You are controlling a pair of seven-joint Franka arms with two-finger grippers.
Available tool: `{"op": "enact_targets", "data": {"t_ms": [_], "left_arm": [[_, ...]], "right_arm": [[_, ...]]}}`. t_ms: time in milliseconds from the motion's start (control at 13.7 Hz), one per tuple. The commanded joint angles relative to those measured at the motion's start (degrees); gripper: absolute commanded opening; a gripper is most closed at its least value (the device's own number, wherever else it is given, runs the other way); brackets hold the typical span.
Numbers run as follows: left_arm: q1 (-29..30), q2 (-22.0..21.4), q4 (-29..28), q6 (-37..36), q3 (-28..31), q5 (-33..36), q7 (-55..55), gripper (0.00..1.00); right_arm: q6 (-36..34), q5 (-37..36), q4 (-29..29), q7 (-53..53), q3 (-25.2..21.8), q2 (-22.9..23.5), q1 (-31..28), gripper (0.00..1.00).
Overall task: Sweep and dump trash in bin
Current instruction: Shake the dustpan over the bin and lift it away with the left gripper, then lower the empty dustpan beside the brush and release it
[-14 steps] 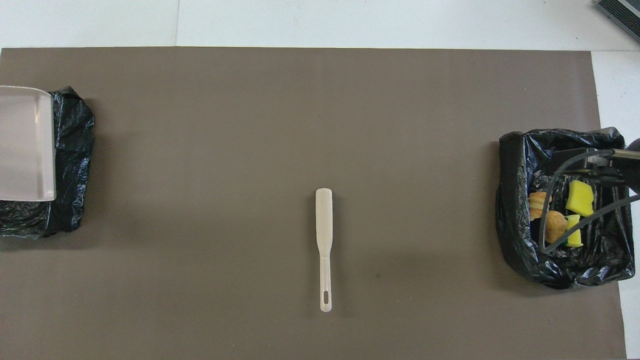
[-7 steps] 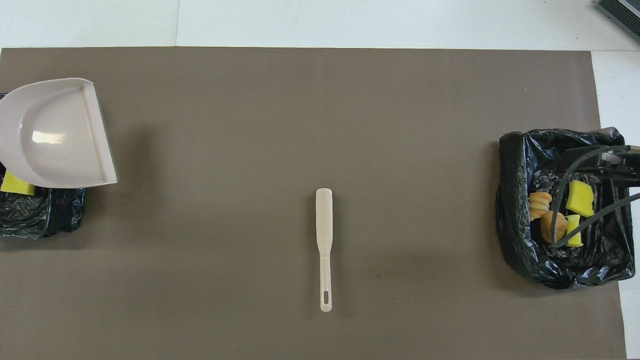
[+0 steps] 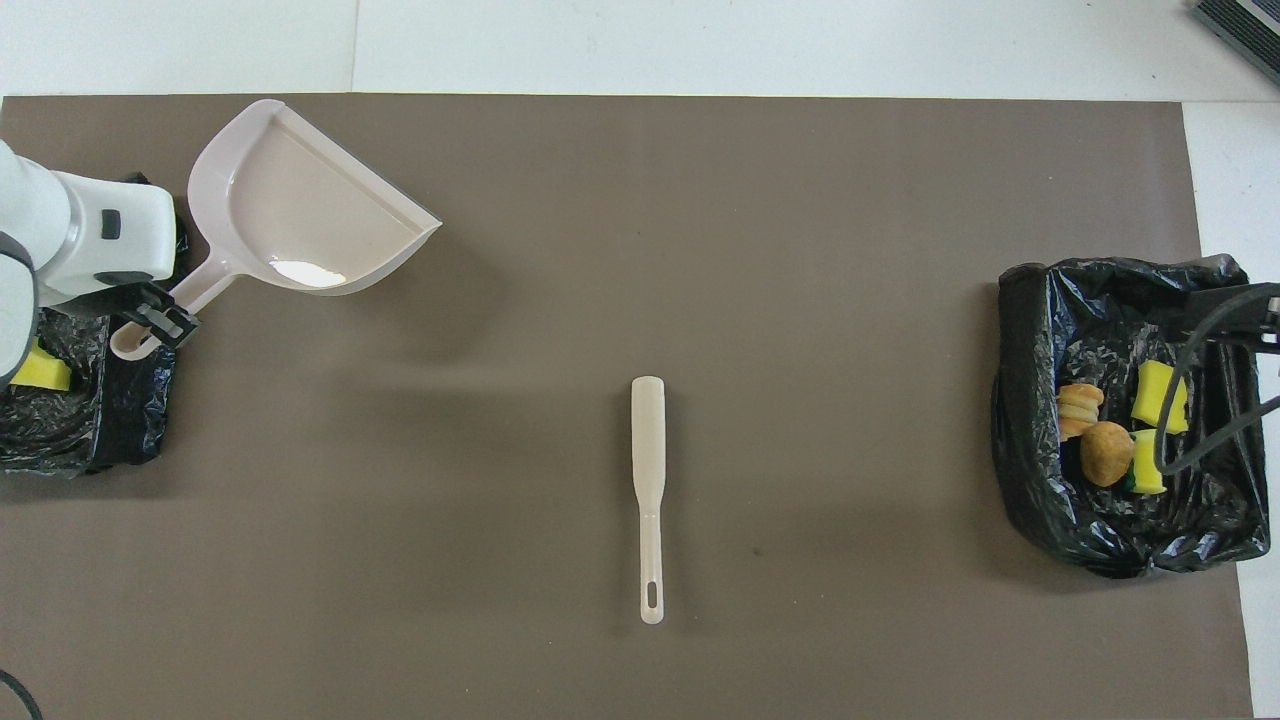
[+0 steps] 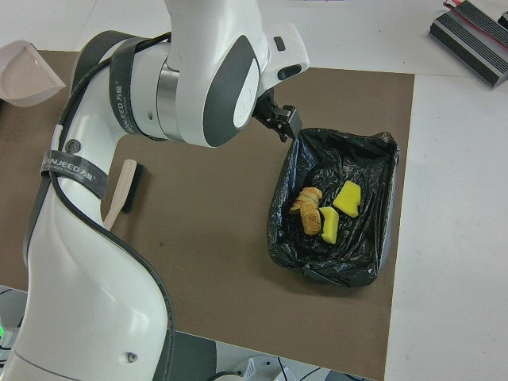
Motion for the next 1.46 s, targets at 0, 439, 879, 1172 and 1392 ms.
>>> {"op": "enact_targets", "data": {"t_ms": [0,439,879,1172,1392], "left_arm": [[-4.74,-0.58,-1.87,2.61,0.98,-2.38,-13.98,0.00],[-16.79,6.98,-1.34,14.73,1.07,-7.98,-35.65,0.00],[-24.44,13.74,1.82,23.96,1.07,-9.58,-46.20,0.00],[-26.29,17.78,6.48,24.68,1.07,-11.69,-49.27,0.00],[-30.14,22.26,10.25,24.42,1.07,-11.17,-55.24,0.00]], "right_arm": [[-1.21,-0.55,0.63,-3.60,-0.88,0.11,-0.36,1.00],[-2.07,-1.27,-0.89,-5.01,-0.36,-0.09,0.08,1.00],[-4.20,-2.39,4.14,-6.60,-0.80,4.76,0.25,1.00],[-2.88,-1.17,3.88,-5.98,-0.10,4.67,0.69,1.00],[-2.88,-1.17,3.88,-5.98,0.34,4.67,1.13,1.00]]}}
